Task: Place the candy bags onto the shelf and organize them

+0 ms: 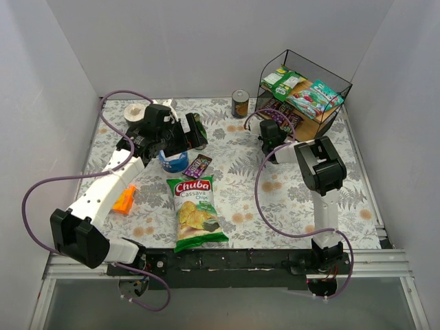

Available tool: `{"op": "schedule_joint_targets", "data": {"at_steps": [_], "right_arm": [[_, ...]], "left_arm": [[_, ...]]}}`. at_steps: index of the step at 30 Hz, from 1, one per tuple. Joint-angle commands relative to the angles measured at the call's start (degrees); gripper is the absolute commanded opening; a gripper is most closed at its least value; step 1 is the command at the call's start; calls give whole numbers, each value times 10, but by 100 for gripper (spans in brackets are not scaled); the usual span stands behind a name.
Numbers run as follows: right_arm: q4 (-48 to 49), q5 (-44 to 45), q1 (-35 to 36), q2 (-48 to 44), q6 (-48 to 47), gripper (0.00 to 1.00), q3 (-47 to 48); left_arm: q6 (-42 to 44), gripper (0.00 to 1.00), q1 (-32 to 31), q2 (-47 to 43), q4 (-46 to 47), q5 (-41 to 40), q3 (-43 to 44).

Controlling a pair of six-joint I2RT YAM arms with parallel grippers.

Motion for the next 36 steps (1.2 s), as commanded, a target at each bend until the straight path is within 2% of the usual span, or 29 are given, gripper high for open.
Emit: {"op": "schedule_joint_targets", "data": {"at_steps": [1,9,16,19,23,34,36], "right_arm": [[29,-9,-9,7,0,1,25],[-20,-10,-17,29,37,1,78],[-18,-3,-20,44,55,3,80],[-17,-5,-24,45,59,7,78],[-20,-8,-31,44,68,17,80],[-31,2,-26,15,105,38,67],[-31,3,-22,8,111,46,61]], "left_arm": [[-1,98,3,3,-8,-8,27],[-2,98,3,10,-3,3,23],[2,98,4,11,-6,3,19],[6,98,4,14,-6,3,19],[6,98,3,20,-3,7,22],[7,98,4,18,-1,6,24],[7,98,4,16,-1,5,23]]}}
